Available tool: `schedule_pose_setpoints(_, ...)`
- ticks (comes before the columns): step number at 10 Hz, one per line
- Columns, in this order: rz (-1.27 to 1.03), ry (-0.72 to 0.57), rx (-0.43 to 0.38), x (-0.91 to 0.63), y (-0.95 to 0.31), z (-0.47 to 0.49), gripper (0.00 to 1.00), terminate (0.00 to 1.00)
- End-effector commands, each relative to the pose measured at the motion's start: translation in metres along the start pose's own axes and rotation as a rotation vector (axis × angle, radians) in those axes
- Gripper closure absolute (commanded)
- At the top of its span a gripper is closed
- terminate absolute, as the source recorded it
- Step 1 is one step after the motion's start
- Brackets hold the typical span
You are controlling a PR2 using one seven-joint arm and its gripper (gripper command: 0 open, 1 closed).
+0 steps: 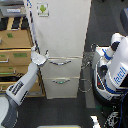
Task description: Opening the fridge
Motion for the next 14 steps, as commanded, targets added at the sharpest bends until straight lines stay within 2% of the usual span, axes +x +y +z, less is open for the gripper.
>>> schedule_pose_setpoints(1, 0.048, 0.017, 0.019, 0.007, 0.059, -0.020, 0.00, 0.00)
schedule_pose_setpoints(6, -0.003, 0.000, 0.023, 0.053, 0.056, -0.002, 0.00, 0.00)
schedule_pose_setpoints(7, -0.018, 0.015, -0.044, 0.060, 0.052, 0.001, 0.00, 0.00)
schedule_pose_setpoints(8, -0.030, 0.060, -0.276, 0.060, 0.043, 0.000, 0.00, 0.00)
schedule_pose_setpoints(12, -0.034, 0.085, -0.321, 0.064, 0.039, -0.007, 0.00, 0.00)
schedule_pose_setpoints(13, -0.040, 0.094, -0.379, 0.065, 0.036, -0.004, 0.00, 0.00)
schedule_pose_setpoints(14, -0.036, 0.101, -0.402, 0.067, 0.034, -0.005, 0.00, 0.00)
